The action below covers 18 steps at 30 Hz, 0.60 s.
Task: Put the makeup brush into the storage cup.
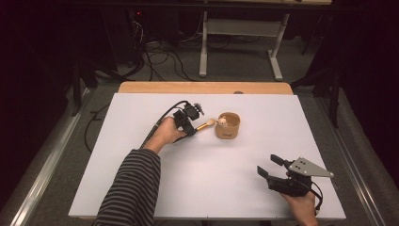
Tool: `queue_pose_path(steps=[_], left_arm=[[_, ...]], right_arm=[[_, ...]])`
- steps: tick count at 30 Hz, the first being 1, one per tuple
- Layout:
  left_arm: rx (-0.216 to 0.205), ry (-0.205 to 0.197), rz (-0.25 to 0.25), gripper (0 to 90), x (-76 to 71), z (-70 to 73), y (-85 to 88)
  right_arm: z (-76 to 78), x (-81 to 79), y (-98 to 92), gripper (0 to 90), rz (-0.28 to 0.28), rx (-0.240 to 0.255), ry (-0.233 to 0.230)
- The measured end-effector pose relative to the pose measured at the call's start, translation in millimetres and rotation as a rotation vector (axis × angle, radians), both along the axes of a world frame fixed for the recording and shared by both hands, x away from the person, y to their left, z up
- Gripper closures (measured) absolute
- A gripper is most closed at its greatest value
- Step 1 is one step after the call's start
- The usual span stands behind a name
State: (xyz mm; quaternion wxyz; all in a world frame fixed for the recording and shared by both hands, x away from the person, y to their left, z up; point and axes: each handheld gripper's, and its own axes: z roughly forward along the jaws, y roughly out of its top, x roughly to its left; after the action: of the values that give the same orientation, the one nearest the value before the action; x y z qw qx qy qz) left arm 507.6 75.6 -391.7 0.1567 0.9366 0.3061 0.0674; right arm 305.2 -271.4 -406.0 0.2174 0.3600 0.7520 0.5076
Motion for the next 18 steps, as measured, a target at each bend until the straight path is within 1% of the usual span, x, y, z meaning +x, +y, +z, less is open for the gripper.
queue_pose_path(steps=[10,18], left_arm=[[-0.013,-0.013,0.003,78.5,-2.0,7.2,3.5],[-0.037,-0.032,0.008,78.5,-5.8,15.4,7.2]], right_arm=[[0.1,-0.1,-0.1,32.3,0.002,-0.002,-0.003],[0.2,-0.3,-0.2,32.3,0.000,-0.002,-0.003]])
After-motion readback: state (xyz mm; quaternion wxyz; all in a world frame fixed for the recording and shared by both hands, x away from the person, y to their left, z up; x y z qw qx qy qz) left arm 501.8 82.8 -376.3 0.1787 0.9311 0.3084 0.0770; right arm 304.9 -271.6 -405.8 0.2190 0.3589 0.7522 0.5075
